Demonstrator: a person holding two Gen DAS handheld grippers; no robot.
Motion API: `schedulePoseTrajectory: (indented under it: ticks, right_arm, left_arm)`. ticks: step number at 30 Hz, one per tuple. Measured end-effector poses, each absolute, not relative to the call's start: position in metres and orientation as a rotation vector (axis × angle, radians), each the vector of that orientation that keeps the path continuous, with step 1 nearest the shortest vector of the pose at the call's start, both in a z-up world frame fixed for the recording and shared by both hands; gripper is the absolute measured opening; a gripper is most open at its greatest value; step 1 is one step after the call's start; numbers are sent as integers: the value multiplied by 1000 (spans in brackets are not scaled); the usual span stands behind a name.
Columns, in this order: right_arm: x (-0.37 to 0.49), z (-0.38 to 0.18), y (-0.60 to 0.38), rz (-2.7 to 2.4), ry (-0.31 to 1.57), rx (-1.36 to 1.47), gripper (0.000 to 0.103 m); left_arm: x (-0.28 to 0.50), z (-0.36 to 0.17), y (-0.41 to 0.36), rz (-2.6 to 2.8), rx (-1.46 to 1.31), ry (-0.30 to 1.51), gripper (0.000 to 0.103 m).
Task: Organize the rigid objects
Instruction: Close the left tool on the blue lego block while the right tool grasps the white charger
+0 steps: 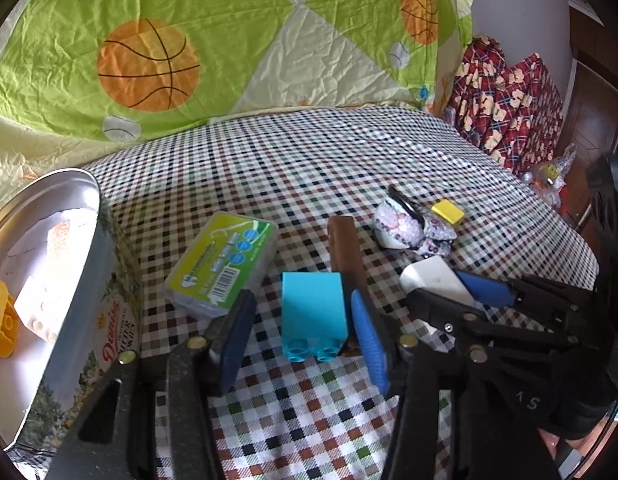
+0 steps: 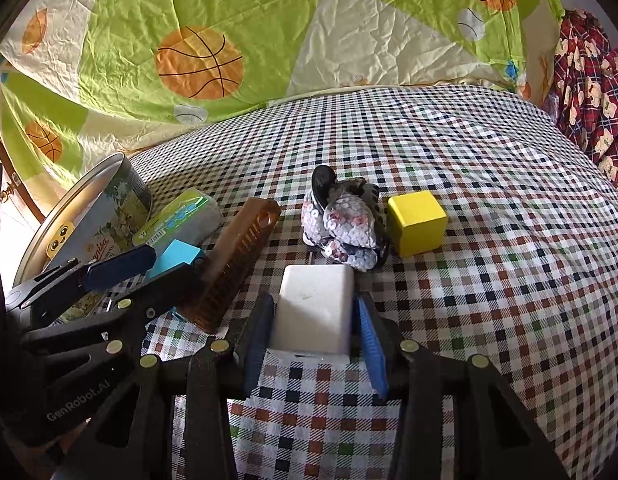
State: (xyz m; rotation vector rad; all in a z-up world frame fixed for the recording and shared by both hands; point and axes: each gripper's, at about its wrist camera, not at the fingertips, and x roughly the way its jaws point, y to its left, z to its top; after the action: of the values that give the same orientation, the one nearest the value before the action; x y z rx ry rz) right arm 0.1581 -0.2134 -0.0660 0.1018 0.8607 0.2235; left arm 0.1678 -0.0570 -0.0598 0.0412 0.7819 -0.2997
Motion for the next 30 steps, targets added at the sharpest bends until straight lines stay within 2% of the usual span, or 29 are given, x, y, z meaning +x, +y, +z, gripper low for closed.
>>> schedulePoseTrajectory:
  ticks: [1,11,30]
  right_arm:
    - [158,-66,-213,225,860,106,45]
    - [148,-58,-215,248,803,119,41]
    - [124,-43,-218,300,644,142,41]
  left_arm:
    - [166,-59,-57,-311,43,775,31]
    - [153,-52,-54,-268,54,717,30]
    - [120,-30,-23,-140,-56,483,30]
